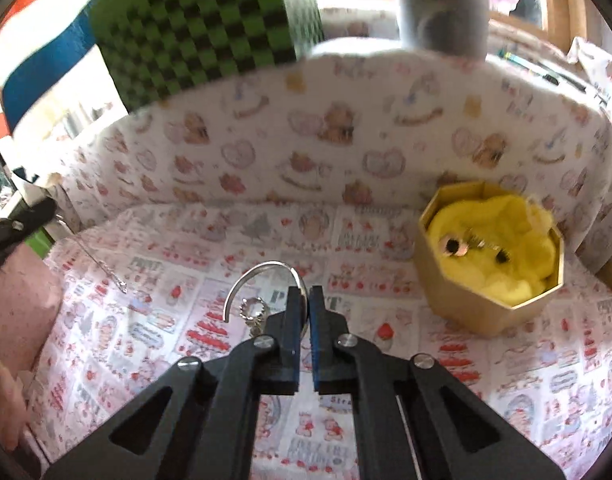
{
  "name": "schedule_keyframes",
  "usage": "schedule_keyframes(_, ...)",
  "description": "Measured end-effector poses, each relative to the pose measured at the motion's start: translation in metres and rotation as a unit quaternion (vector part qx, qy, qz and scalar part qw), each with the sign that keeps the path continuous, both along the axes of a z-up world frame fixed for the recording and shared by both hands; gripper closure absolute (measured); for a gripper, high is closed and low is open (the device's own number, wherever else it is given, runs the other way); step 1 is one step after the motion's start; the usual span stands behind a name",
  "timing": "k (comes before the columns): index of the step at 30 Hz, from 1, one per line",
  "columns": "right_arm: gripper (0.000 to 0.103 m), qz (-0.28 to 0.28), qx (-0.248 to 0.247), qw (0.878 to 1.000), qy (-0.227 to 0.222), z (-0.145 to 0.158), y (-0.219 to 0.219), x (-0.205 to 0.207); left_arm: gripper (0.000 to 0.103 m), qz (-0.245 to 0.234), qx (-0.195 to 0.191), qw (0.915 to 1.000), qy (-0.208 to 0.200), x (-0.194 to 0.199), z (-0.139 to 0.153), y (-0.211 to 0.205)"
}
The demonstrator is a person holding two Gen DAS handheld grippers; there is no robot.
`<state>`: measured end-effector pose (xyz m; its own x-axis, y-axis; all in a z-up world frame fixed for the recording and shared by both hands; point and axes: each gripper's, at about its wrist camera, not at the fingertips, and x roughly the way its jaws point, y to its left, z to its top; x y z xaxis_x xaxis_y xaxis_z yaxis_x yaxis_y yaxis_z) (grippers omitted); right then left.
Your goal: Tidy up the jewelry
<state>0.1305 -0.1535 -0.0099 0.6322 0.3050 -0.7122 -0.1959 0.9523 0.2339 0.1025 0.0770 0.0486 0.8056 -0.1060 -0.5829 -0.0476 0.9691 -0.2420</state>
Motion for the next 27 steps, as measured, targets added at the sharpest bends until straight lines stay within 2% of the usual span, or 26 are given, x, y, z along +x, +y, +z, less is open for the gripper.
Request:
schedule_keyframes(8, 0.1, -0.007, 0.044, 0.998, -0.044, 0.037, -0.039, -0.02, 0.103, -0.007, 0.013, 0.9998, -0.011, -0.004, 0.002, -0.006)
schedule_keyframes(11, 0.1, -0.013, 0.053, 0.997, -0.057, 0.044, -0.048, -0.024, 0.103, -0.001, 0.033, 0.9993, -0.017, -0.006, 0.002, -0.011)
schedule_keyframes(16, 0.1, -0.02, 0.074, 0.995, -0.06, 0.05, -0.066, -0.023, 0.103, -0.007, 0.034, 0.9993, -0.011, -0.004, 0.001, -0.015)
schedule_keyframes(19, 0.1, -0.029, 0.087, 0.993, -0.068, 0.054, -0.076, -0.025, 0.103, -0.013, 0.049, 0.9984, -0.025, -0.013, 0.007, -0.023)
schedule_keyframes(27, 0.102, -0.072, 0.129, 0.985, -0.091, 0.064, -0.12, -0.022, 0.103, -0.045, 0.026, 0.9977, -0.043, -0.019, 0.046, -0.044)
